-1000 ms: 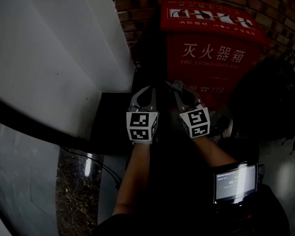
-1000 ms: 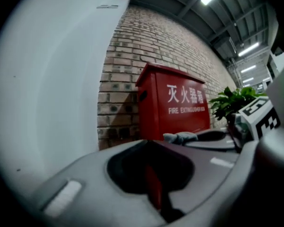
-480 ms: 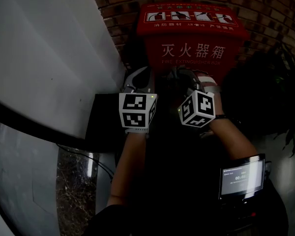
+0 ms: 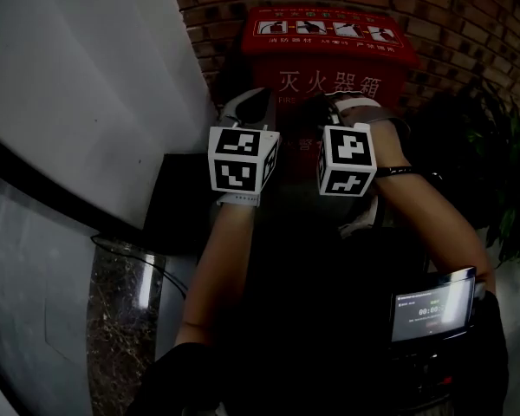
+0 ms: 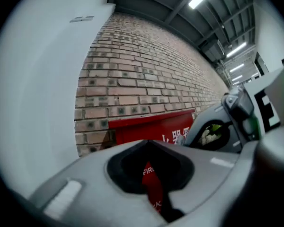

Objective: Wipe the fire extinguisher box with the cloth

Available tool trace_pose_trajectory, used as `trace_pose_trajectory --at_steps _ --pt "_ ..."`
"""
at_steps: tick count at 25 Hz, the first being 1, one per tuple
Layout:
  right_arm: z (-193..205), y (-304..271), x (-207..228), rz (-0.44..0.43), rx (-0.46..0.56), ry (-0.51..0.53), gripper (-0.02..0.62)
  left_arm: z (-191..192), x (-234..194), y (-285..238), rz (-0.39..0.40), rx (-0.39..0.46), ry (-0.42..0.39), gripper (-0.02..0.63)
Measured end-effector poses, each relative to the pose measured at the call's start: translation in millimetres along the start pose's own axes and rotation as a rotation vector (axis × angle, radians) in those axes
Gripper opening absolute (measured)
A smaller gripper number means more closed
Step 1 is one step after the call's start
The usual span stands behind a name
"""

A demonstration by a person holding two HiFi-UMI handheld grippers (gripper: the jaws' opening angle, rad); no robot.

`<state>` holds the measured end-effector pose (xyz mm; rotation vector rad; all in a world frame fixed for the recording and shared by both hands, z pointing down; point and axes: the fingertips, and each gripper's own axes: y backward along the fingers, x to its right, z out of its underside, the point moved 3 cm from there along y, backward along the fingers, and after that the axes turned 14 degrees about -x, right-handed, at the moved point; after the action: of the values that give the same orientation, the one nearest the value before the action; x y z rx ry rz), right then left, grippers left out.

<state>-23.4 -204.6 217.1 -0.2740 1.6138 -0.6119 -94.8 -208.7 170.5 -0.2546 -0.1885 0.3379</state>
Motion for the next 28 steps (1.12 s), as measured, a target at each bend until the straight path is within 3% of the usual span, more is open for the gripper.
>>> trace_pose_trajectory --at_steps 12,18,24,28 --pt "-19.3 56.6 119.3 0.179 0.022 0.033 0.035 -67.4 -27.5 18.6 -0.024 0.06 -0.021 0.0" --pt "-33.8 17.6 170.2 0.202 -0.025 0.11 0.035 -74.6 -47.1 4.6 -0.038 0.058 -0.017 0.0" --pt "-38.0 -47.4 221.7 0.188 -0.046 0.063 0.035 -70.7 -73.9 -18.7 -0.069 0.037 -0.014 0.0" --pt "-47.7 -88.4 234.4 0.195 -0.074 0.128 0.035 -67.8 -83.0 -26.0 -0.067 0.037 -0.016 0.0"
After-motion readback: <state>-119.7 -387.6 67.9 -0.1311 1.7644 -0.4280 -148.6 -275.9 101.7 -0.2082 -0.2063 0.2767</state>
